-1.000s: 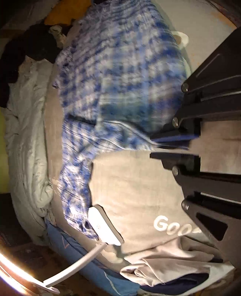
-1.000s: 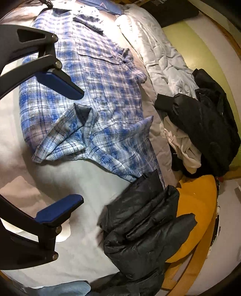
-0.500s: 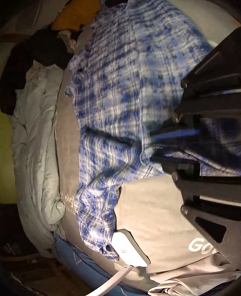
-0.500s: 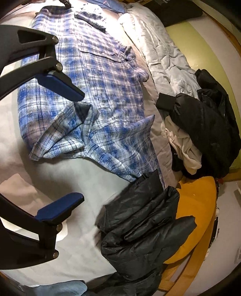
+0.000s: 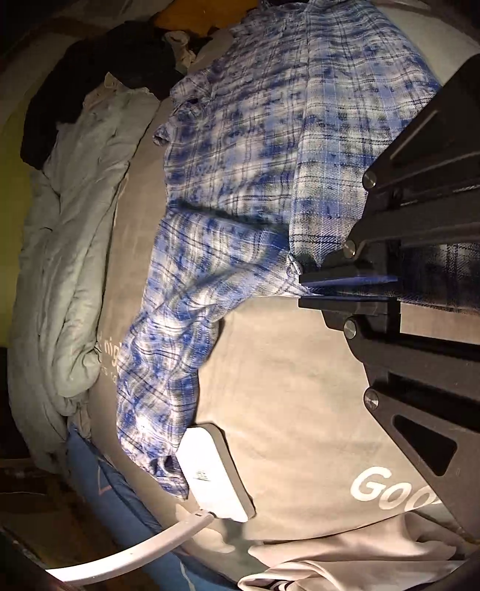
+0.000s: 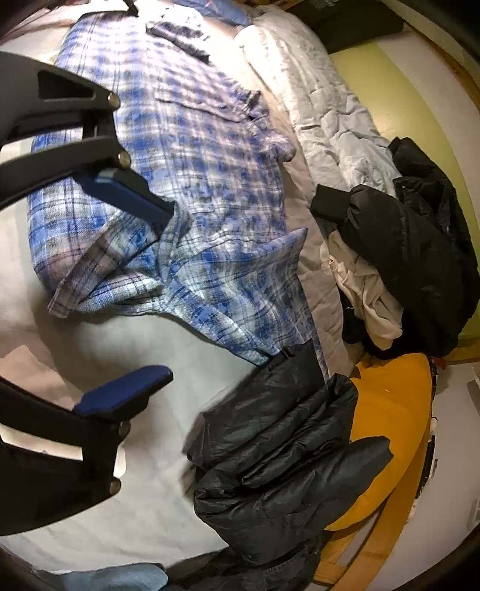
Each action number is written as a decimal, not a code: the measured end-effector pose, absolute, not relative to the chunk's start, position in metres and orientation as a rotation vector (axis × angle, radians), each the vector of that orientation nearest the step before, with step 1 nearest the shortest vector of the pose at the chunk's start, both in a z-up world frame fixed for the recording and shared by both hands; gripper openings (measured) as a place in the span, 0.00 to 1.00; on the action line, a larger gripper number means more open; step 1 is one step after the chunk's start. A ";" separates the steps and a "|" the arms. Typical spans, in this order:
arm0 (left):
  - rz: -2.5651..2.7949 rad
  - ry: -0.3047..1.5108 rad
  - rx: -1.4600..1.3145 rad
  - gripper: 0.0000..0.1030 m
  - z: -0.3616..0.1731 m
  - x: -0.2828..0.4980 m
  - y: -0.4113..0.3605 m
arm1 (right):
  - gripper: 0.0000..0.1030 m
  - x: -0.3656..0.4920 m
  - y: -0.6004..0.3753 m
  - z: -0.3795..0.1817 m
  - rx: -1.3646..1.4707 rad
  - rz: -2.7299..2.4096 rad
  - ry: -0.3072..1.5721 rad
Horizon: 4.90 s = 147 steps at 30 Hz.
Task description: Fold large clothes
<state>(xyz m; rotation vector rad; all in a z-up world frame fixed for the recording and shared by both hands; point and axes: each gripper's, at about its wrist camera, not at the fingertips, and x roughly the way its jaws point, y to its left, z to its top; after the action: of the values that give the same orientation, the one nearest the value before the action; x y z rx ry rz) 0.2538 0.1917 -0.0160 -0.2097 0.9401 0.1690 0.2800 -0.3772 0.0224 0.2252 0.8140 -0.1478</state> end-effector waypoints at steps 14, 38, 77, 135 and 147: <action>0.127 0.860 -0.183 0.33 0.013 0.216 0.167 | 0.49 0.290 -0.329 0.018 0.025 0.070 0.812; 0.023 0.885 -0.113 0.37 0.020 0.199 0.127 | 0.03 0.307 -0.355 -0.006 0.090 -0.105 0.933; 0.033 0.847 0.417 1.00 -0.057 0.179 0.000 | 0.95 0.241 -0.205 -0.050 -0.413 0.046 0.851; -0.060 0.526 -0.022 0.76 0.127 0.053 0.050 | 0.27 0.079 -0.272 0.090 0.130 0.191 0.586; -0.046 0.311 -0.023 0.96 0.208 0.104 0.031 | 0.31 0.097 -0.265 0.202 0.187 0.252 0.314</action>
<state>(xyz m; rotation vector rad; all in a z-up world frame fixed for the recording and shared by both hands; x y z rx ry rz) 0.1045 0.0312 0.2079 -0.0226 0.3109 -0.0456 0.0966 -0.2653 0.2020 0.1872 0.3137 0.2516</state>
